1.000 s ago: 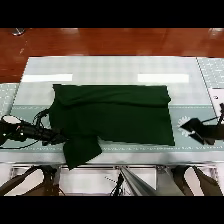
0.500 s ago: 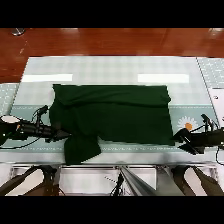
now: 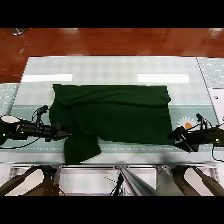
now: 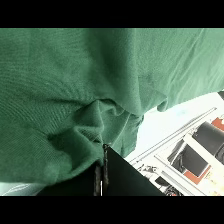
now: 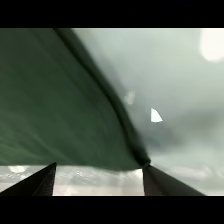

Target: Fold the shirts.

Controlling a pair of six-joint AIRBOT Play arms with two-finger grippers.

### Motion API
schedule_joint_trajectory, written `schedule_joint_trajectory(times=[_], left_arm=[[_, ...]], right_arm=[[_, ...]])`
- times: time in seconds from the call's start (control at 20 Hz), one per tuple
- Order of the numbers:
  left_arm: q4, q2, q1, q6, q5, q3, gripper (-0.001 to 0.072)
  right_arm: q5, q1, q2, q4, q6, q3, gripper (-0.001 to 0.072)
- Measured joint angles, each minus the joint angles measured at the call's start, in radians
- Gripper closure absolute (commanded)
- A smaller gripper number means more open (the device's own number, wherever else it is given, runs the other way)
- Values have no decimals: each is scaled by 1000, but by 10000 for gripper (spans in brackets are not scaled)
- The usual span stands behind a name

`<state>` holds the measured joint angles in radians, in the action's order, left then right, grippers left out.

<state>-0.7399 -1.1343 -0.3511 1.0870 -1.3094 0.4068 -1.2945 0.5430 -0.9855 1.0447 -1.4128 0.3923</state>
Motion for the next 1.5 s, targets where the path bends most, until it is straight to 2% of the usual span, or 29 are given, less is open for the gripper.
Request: schedule_joint_trajectory(times=[0.15,0.2,0.25,0.3,0.4,0.7,0.85,1.5], left_arm=[[0,0,0,0,0,0,689],[0,0,0,0,0,0,689],[0,0,0,0,0,0,689],[0,0,0,-1,0,0,689],[0,0,0,-1,0,1,689],[54,-7,-17,0,2,124,689],[73,-53,-13,43,32,245,690],[89,-608,97,214,47,950,689]], right_arm=[[42,-45,-29,-70,27,0,96],[61,-71,-34,-87,29,0,127],[87,-97,-38,-103,29,0,349],[123,-122,-41,-106,29,0,682],[161,-160,-45,-130,29,13,672],[155,-198,-60,-130,48,169,671],[158,-216,-122,-132,44,294,671],[221,-251,-583,-247,33,822,671]])
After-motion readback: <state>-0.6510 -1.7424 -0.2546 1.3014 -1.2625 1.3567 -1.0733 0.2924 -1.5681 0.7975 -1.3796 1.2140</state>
